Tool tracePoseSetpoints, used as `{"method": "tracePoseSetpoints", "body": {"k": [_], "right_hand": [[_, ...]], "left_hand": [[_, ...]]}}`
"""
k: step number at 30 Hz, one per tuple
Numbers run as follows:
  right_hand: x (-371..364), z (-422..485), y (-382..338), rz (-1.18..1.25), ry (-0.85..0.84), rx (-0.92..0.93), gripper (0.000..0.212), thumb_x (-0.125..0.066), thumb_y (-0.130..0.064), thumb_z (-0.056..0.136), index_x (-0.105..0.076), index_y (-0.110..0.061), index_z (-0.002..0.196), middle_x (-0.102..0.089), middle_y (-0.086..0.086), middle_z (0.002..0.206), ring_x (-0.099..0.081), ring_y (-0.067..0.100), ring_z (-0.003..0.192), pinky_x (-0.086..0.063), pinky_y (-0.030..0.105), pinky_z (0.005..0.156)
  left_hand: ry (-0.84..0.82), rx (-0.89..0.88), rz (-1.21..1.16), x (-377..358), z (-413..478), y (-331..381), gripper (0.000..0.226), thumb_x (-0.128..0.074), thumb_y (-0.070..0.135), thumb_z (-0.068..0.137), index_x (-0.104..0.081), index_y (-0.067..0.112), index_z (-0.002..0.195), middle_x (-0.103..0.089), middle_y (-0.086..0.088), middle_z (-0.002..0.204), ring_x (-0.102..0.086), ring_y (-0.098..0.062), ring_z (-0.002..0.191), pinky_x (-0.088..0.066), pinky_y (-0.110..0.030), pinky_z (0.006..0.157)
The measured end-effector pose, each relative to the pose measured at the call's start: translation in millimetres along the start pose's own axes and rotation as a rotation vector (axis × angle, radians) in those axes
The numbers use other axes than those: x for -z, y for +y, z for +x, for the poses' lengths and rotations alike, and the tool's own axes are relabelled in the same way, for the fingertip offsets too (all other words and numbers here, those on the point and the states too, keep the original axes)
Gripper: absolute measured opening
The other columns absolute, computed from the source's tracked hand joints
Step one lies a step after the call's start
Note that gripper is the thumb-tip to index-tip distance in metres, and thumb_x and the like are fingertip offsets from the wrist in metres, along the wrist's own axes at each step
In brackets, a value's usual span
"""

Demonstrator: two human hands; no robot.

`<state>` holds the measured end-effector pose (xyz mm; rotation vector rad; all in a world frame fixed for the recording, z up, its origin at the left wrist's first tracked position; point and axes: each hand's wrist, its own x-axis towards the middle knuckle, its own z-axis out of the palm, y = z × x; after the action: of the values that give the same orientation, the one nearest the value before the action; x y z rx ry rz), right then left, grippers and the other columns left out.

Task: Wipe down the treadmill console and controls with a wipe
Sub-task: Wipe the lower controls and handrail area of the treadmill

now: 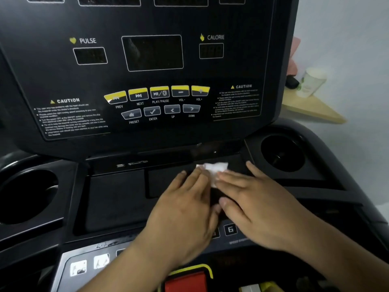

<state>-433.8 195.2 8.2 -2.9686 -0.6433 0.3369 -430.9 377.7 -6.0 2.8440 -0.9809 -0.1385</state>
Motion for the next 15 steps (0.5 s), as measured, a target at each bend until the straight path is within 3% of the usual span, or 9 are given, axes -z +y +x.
{"method": "tracePoseSetpoints", "body": {"k": [3, 7, 11, 12, 15], "right_hand": [[-3.5, -15.0, 0.8, 0.010, 0.006, -0.022, 0.062, -0.014, -0.048, 0.096, -0.049, -0.023, 0.140, -0.044, -0.008, 0.149, -0.031, -0.001, 0.138, -0.006, 0.039, 0.119], [1.7, 6.2, 10.8, -0.092, -0.018, -0.121, 0.078, 0.010, -0.047, 0.089, -0.026, -0.017, 0.152, -0.021, -0.004, 0.160, -0.008, 0.004, 0.147, 0.010, 0.042, 0.119], [1.5, 12.0, 23.0, -0.146, -0.022, -0.141, 0.070, 0.003, -0.043, 0.093, -0.026, -0.019, 0.151, -0.019, -0.009, 0.161, 0.007, 0.006, 0.147, 0.010, 0.048, 0.118], [-0.7, 6.4, 25.6, -0.160, -0.015, -0.141, 0.068, 0.001, -0.043, 0.094, -0.031, -0.020, 0.150, -0.025, -0.010, 0.159, 0.004, 0.007, 0.148, 0.007, 0.049, 0.118], [-6.0, -14.0, 29.1, -0.166, 0.100, -0.131, 0.057, -0.019, -0.040, 0.095, -0.058, -0.020, 0.132, -0.057, -0.010, 0.137, -0.035, 0.015, 0.138, -0.011, 0.057, 0.117]], "left_hand": [[0.021, -0.023, -0.059, -13.6, 0.2, 8.5, 0.063, -0.023, 0.044, 0.101, -0.050, 0.002, 0.139, -0.051, -0.015, 0.145, -0.043, -0.024, 0.139, -0.036, -0.041, 0.114], [-0.047, -0.032, -0.008, -9.9, 38.7, 10.0, 0.066, -0.007, 0.042, 0.099, -0.009, 0.008, 0.156, -0.011, -0.012, 0.164, -0.005, -0.021, 0.152, -0.005, -0.039, 0.123], [-0.049, 0.004, 0.064, -13.7, 49.8, 19.9, 0.065, -0.006, 0.040, 0.100, -0.003, 0.005, 0.155, -0.006, -0.015, 0.163, -0.003, -0.024, 0.152, -0.006, -0.039, 0.123], [-0.028, 0.003, 0.054, -15.6, 46.2, 26.5, 0.065, -0.006, 0.039, 0.100, -0.007, 0.003, 0.155, -0.009, -0.017, 0.163, -0.006, -0.026, 0.151, -0.007, -0.040, 0.123], [0.000, -0.040, 0.010, -20.3, 33.8, 46.9, 0.069, -0.005, 0.036, 0.096, -0.022, 0.000, 0.152, -0.026, -0.020, 0.158, -0.020, -0.031, 0.149, -0.012, -0.043, 0.122]]}}
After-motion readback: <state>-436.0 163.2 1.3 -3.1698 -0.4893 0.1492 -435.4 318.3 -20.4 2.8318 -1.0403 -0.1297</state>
